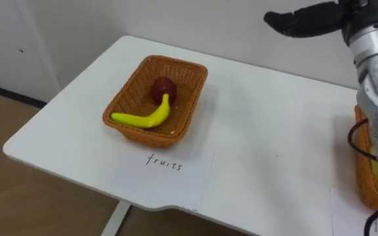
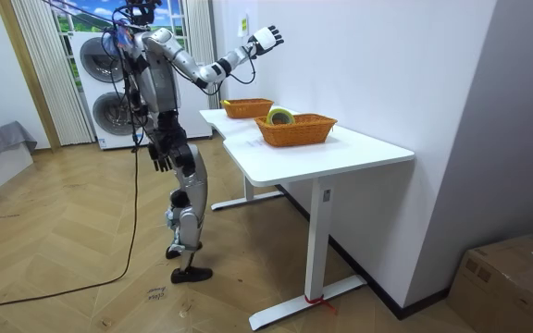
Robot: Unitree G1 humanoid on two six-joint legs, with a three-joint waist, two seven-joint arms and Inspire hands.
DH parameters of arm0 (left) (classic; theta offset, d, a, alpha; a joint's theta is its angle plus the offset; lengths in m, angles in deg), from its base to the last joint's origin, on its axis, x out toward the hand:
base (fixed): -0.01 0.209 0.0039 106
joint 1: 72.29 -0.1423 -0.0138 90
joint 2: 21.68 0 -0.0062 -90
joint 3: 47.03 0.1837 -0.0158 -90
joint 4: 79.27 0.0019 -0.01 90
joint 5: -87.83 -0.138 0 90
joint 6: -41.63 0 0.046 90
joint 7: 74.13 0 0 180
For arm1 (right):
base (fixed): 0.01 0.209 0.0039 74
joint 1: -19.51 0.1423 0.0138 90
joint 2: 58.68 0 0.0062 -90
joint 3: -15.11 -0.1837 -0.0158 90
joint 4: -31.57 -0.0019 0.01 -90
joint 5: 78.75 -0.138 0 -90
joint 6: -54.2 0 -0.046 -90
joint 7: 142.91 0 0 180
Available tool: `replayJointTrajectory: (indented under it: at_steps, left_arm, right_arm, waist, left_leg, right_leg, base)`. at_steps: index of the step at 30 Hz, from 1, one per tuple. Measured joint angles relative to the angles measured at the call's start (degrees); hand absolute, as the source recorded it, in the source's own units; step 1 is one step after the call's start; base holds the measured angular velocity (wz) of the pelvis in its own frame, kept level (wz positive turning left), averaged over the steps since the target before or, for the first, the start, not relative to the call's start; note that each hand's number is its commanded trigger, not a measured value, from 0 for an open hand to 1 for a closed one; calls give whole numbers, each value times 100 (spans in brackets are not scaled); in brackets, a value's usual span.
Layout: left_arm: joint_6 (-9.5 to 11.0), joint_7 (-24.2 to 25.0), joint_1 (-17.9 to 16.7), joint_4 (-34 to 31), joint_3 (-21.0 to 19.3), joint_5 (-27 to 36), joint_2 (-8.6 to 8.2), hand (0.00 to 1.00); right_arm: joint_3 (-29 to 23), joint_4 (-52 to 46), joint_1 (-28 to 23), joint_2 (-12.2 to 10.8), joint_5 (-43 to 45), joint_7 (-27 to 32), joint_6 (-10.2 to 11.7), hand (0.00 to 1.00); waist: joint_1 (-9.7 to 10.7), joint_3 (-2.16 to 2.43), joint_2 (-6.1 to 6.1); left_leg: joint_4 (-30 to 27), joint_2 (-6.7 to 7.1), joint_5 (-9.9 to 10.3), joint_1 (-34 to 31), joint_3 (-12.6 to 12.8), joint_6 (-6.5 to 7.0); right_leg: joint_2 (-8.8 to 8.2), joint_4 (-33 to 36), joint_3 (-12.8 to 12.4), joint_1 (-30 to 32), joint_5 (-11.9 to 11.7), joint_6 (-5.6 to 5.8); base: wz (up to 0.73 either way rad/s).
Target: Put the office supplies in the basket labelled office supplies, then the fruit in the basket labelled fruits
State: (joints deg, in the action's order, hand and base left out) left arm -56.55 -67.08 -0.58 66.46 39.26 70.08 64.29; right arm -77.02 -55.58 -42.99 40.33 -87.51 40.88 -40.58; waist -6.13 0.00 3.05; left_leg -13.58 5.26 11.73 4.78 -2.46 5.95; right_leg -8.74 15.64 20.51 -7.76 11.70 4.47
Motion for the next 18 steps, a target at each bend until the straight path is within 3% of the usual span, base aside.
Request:
replayJointTrajectory:
  at_steps: [4, 10, 16, 18]
  left_arm:
    - [1, -37, -3, 0, -3, 4, -30, 0]
    - [2, -86, 23, 99, -1, 19, -35, 0]
    - [29, -323, 92, 64, -80, -18, -24, 0]
    - [30, -404, 114, 35, -83, -45, -17, 0]
  right_arm:
    - [-202, 0, 0, -2, -248, 288, 1, 0]
    - [-380, -2, -7, 6, -807, 661, 39, 0]
    - [-696, -350, -141, 6, -1399, 824, 132, 0]
    - [-855, -536, -287, 6, -1372, 981, 165, 0]
  waist:
    - [43, 6, 3]
    - [308, 15, 44]
    - [467, 14, 48]
    - [534, 33, 75]
  left_leg:
    - [57, -64, 12, 93, 211, -6]
    - [61, -107, 24, 111, 283, -26]
    - [85, -256, 82, 132, 539, -97]
    - [96, -293, 96, 139, 587, -122]
  right_leg:
    - [53, 2, -196, 38, -27, -15]
    - [96, -4, -302, 49, -34, -27]
    - [261, -145, -504, 94, -125, -116]
    - [311, -212, -580, 95, -137, -129]
  base:
    - [-25]
    - [-9]
    - [-21]
    - [-20]
